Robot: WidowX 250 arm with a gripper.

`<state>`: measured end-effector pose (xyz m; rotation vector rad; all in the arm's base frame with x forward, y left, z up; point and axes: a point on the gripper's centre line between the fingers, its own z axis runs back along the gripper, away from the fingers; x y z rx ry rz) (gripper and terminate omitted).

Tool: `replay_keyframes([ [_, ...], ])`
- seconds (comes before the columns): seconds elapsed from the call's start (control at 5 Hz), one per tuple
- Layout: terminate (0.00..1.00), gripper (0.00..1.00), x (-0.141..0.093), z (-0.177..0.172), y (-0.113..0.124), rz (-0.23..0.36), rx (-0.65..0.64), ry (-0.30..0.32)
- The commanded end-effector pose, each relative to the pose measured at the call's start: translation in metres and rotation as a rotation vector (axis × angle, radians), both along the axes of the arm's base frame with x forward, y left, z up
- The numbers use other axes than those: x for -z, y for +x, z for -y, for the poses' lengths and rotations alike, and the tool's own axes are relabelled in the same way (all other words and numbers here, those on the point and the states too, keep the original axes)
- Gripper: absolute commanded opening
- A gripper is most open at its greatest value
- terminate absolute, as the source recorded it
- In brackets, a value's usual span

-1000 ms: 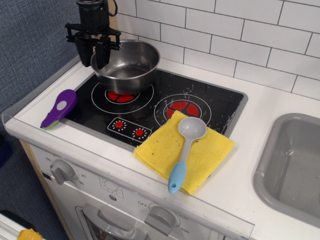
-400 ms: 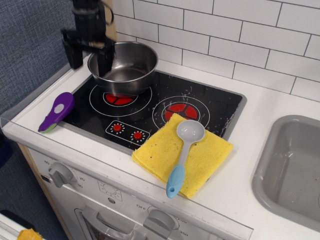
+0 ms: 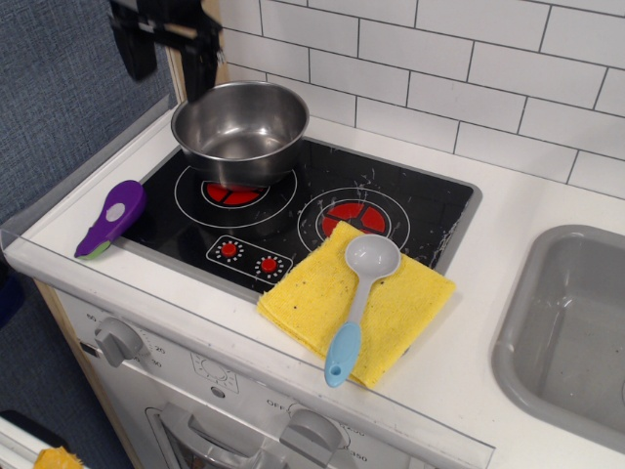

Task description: Move the pot put on the yellow cloth

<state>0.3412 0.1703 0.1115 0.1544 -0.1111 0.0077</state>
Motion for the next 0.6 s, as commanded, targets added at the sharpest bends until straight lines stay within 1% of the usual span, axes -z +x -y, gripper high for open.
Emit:
replay_keyframes([
  [0.0,0.00,1.00,-0.0256,0.0243,-0.0291,0.013,0.092,0.004],
  [0.2,0.00,1.00,-0.0256,0.0243,-0.0291,0.013,0.092,0.004],
  [0.4,1.00,1.00,-0.0256,0.0243,-0.0291,0.013,0.092,0.004],
])
